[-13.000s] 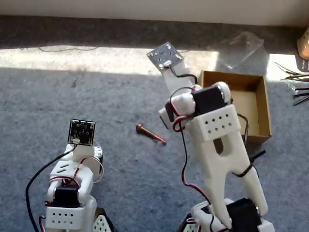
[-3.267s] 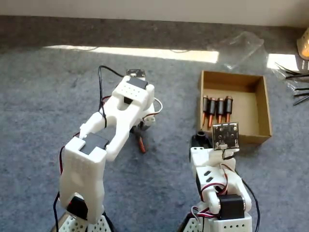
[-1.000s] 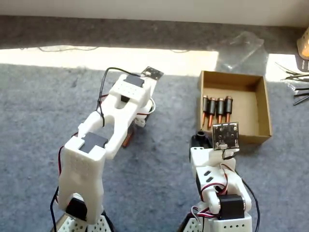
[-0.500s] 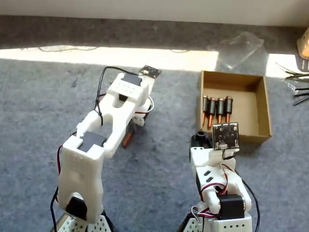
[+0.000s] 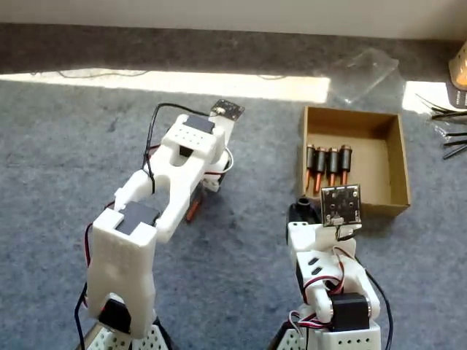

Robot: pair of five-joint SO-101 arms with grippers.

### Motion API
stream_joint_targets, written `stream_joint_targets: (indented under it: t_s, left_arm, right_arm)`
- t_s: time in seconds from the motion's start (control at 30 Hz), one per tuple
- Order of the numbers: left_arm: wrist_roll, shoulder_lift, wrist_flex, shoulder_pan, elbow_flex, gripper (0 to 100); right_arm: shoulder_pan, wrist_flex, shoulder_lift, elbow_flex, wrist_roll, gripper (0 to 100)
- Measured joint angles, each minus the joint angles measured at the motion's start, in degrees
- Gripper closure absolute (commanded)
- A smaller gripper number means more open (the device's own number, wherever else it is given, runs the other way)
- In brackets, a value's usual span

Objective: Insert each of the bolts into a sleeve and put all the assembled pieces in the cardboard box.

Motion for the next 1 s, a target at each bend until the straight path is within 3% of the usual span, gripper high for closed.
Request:
stream_joint_targets:
  t_s: [0.43,0.53,0.7,0.87,1.0]
  left_arm:
    - [0.2,-6.1,0.9,-0.3,0.8,100]
    - [-1.6,-11.3,3.7,-1.4,0.3,100]
    - [-10.4,-22.4,9.3,-1.8,0.2,100]
    - [-11.9,-33.1,13.3,-2.3,0.2,100]
    - [-12.0,-39.9,14.4,-4.5,0.2,99]
  right_arm:
    - [0.0,0.0,0.0,0.0,0.0,99.5]
    - [0.0,0.0,0.0,0.0,0.0,99.5]
    - [0.0,0.0,0.0,0.0,0.0,99.5]
    - [-0.3,-0.1,0.0,0.9,0.0,99.5]
    - [-5.3,-3.7,0.1,4.6,0.0,99.5]
